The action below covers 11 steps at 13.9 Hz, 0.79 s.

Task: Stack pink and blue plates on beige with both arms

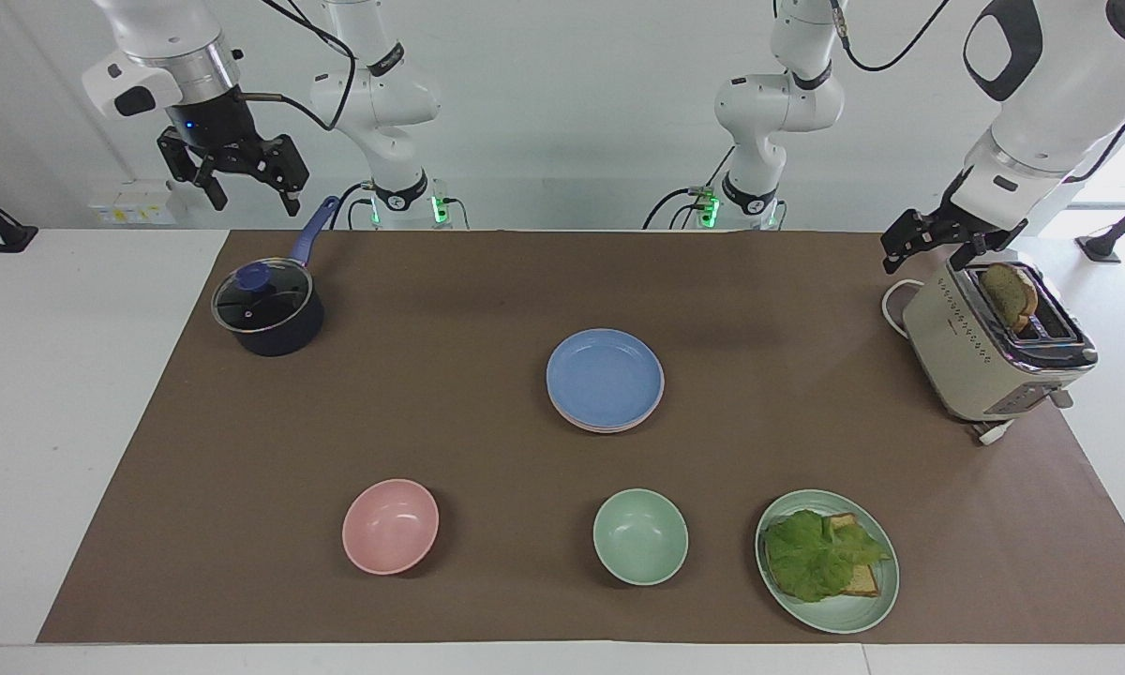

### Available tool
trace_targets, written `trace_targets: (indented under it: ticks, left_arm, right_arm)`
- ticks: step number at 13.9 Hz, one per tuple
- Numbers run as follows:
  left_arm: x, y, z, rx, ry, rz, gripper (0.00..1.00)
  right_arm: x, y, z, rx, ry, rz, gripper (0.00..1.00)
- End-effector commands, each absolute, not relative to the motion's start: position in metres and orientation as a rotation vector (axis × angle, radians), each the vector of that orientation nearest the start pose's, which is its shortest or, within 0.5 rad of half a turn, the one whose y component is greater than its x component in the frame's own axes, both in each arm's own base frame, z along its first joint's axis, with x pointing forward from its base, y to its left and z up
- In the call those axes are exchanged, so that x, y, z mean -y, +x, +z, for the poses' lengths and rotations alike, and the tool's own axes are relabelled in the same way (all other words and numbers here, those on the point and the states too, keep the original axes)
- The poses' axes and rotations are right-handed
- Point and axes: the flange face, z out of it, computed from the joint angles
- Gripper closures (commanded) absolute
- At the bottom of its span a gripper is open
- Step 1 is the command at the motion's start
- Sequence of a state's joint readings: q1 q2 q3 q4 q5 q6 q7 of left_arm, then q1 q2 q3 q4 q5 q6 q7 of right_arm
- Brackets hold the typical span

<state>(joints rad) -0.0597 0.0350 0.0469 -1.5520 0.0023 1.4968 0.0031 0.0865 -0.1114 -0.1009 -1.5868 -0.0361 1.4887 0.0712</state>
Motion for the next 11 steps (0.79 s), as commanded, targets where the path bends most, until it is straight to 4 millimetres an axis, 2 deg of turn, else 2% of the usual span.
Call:
trace_targets:
  ticks: [1,11]
  left_arm:
    - [0.0052,0.5532,0.6133,-0.028,-3.120,0.144,0.00]
    - [0.0050,0.5532,0.6126,-0.027,-3.118,0.146,0.00]
  right_arm:
    - [0.0142,0.5018,0.6687,-0.096,-3.167,-0.029,0.00]
    - [0.0158,0.5004,0.6681,-0.096,-3.167,-0.017,0.00]
